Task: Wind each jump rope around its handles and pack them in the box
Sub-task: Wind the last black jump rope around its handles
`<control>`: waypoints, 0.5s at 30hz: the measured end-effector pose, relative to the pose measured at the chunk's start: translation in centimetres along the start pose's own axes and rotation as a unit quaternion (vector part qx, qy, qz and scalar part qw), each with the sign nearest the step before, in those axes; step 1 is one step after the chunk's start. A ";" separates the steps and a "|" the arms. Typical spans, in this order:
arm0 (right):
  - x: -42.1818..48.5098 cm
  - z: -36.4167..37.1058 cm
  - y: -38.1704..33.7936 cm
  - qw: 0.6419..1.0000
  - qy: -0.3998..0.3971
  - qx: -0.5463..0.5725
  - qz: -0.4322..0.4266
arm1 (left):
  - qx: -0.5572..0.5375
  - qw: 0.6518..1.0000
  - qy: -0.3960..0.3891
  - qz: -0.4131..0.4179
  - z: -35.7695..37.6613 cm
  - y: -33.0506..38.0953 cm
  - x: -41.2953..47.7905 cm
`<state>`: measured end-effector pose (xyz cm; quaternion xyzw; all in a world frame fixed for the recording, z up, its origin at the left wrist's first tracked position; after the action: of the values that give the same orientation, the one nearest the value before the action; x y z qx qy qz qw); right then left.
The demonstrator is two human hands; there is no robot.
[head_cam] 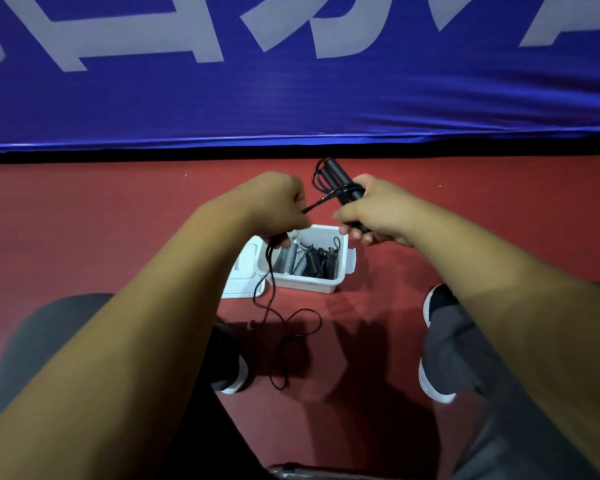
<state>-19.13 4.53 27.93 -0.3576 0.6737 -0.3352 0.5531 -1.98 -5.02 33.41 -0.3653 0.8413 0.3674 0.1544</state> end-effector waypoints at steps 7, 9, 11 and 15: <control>0.4 0.0 0.0 0.995 0.027 0.089 -0.045 | -0.191 0.978 0.062 0.062 1.0 0.5 0.5; 0.4 -0.2 0.0 0.996 0.037 0.076 -0.042 | -0.226 0.960 0.051 0.157 0.4 0.9 0.1; 0.4 -0.6 0.0 0.996 0.048 0.062 -0.041 | -0.247 0.944 0.006 0.220 -0.1 1.2 -0.6; -0.4 -1.2 -1.2 0.995 0.072 -0.011 -0.071 | -0.233 0.950 0.002 0.210 -1.0 1.0 -1.3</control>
<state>-20.14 4.32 29.32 -0.3852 0.6885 -0.3912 0.4739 -1.81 -4.61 35.30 -0.2069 0.7903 0.5765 -0.0169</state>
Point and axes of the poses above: each hand's wrist, its own x-axis towards the middle knuckle, its own z-axis out of the palm, y = z × x, the point moved 2 cm from there along x, towards the middle knuckle, and after that the axes turned 10 degrees about -y, right-handed, at the moved point
